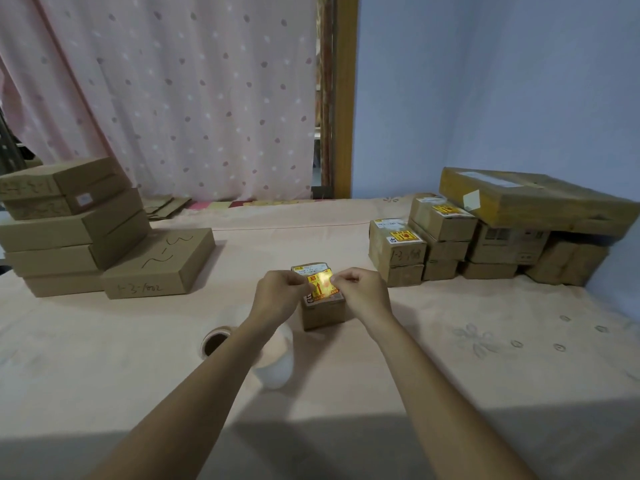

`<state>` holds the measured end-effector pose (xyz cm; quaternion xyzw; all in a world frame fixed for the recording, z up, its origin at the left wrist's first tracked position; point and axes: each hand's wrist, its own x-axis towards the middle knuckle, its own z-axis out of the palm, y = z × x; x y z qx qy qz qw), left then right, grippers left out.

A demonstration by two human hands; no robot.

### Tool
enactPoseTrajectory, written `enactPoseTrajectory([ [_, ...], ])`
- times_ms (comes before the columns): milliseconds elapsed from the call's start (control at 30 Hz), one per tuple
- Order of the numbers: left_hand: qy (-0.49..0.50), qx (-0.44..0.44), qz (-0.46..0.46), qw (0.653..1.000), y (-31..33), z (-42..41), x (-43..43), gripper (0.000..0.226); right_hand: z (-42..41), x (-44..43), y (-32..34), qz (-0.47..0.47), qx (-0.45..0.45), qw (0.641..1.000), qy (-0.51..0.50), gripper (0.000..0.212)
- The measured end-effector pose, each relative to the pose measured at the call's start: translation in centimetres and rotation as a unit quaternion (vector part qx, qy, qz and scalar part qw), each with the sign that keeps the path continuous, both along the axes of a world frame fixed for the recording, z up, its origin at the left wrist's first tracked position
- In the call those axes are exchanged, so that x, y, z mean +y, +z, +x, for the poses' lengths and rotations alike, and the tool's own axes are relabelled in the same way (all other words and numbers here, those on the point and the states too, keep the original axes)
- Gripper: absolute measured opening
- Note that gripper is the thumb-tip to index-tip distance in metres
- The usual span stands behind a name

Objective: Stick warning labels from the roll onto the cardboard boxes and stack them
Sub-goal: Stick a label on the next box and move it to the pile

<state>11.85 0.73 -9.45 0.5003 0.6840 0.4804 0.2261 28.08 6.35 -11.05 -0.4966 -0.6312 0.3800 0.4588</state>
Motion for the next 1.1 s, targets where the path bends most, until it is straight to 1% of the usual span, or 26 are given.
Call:
enactPoseTrajectory([
  [100, 0.017, 0.147, 0.009, 0.989, -0.3, 0.1, 0.7, 0.009, -0.3, 0.7, 0.0, 0.013, -0.083, 0.996, -0.011, 0.01],
  [200, 0.03, 0.252, -0.006, 0.967, -0.9, 0.0, 1.0, 0.013, -0.6, 0.8, -0.5, 0.033, -0.158, 0.987, -0.024, 0.015],
  [267, 0.045, 0.305, -0.015, 0.951, -1.2, -0.1, 1.2, 0.016, -0.8, 0.8, -0.8, 0.081, -0.219, 0.972, -0.035, 0.017],
  [333, 0.054, 0.339, -0.02, 0.939, -1.2, 0.0, 1.4, 0.018, -0.9, 0.7, -1.1, 0.136, -0.274, 0.951, -0.045, 0.017],
  [400, 0.055, 0.356, -0.025, 0.933, -1.1, 0.0, 1.6, 0.02, -0.9, 0.5, -1.4, 0.15, -0.287, 0.945, -0.049, 0.016],
  [533, 0.061, 0.343, -0.031, 0.937, -1.3, -0.2, 1.6, 0.027, -0.4, 0.5, -2.0, 0.125, -0.246, 0.96, -0.055, 0.019],
  [667, 0.057, 0.353, -0.056, 0.932, -1.6, -0.3, 1.1, 0.032, 0.3, 0.7, -2.7, 0.057, -0.187, 0.979, -0.06, 0.023],
  [767, 0.058, 0.359, -0.074, 0.929, -1.2, 0.0, 0.9, 0.035, 0.9, 0.6, -3.1, 0.005, -0.153, 0.988, -0.035, 0.031],
  [833, 0.057, 0.365, -0.082, 0.926, -0.9, 0.2, 0.7, 0.034, 1.2, 0.2, -3.2, -0.013, -0.124, 0.992, -0.01, 0.029],
  [967, 0.028, 0.373, -0.097, 0.922, -0.8, 0.5, 0.4, 0.031, 1.7, -0.4, -3.3, -0.016, -0.07, 0.997, 0.022, 0.022],
  [1033, 0.02, 0.342, -0.091, 0.935, -0.6, 0.5, 0.3, 0.03, 1.9, -0.7, -3.2, -0.004, -0.048, 0.998, 0.032, 0.021],
  [1100, 0.026, 0.291, -0.057, 0.955, -0.3, 0.9, 0.0, 0.029, 2.0, -0.9, -3.0, 0.019, -0.028, 0.999, 0.032, 0.021],
])
